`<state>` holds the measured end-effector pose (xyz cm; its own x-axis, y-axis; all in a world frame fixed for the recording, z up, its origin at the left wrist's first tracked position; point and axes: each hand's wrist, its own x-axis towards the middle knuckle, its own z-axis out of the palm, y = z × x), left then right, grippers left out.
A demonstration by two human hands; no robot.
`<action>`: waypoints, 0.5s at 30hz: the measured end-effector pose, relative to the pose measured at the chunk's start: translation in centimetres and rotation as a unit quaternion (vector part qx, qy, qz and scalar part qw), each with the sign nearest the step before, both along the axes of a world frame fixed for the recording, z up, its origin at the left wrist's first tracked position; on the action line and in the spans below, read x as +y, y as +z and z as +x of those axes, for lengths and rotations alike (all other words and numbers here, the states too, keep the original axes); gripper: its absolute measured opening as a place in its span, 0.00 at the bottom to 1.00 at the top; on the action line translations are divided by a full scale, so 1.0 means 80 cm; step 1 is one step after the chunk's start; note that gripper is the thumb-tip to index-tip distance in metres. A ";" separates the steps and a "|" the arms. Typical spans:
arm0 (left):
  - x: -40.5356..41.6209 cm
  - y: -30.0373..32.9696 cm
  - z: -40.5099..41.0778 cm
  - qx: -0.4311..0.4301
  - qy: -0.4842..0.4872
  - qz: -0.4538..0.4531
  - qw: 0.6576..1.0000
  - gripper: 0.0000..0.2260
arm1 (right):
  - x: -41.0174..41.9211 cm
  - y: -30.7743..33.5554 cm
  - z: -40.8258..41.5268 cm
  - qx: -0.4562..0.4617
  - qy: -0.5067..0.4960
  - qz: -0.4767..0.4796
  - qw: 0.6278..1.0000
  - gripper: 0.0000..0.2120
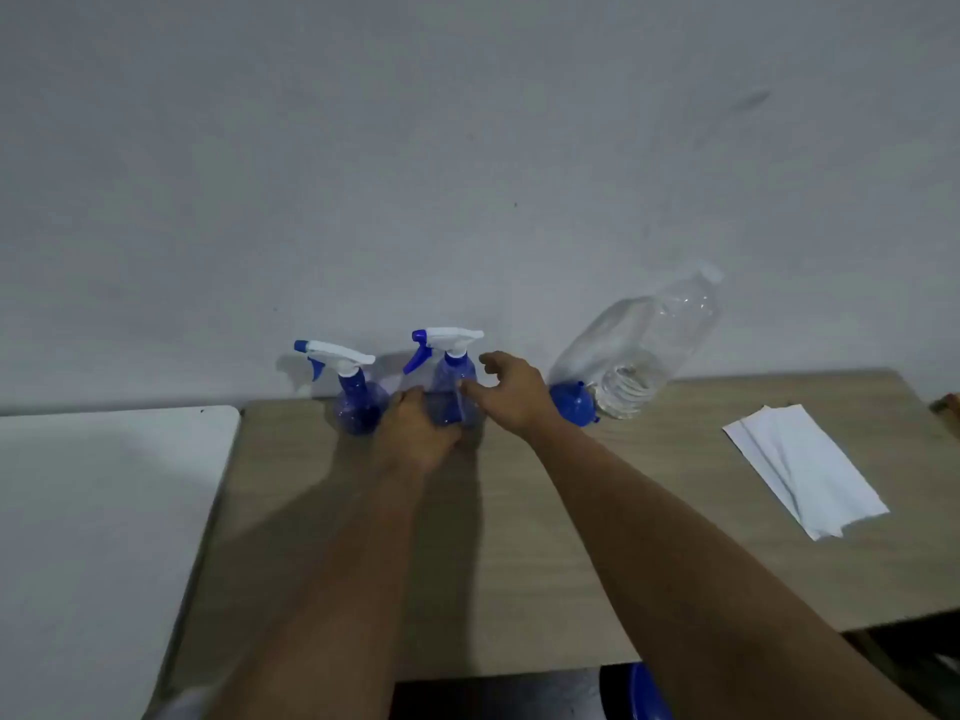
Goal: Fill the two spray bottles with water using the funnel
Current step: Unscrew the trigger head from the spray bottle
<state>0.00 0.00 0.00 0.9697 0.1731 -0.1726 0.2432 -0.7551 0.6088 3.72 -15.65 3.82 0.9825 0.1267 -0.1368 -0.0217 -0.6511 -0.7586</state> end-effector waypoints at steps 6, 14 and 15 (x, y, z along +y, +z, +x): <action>-0.018 -0.007 0.030 -0.040 0.026 -0.138 0.989 0.14 | 0.014 -0.026 0.020 -0.053 -0.008 0.134 0.989 0.18; -0.077 0.030 -0.001 -0.057 -0.005 -0.100 0.993 0.13 | -0.042 -0.017 -0.008 -0.057 -0.024 0.179 0.982 0.14; -0.090 0.034 -0.008 -0.054 -0.004 -0.101 0.993 0.13 | -0.055 -0.015 -0.017 -0.058 -0.033 0.184 0.981 0.15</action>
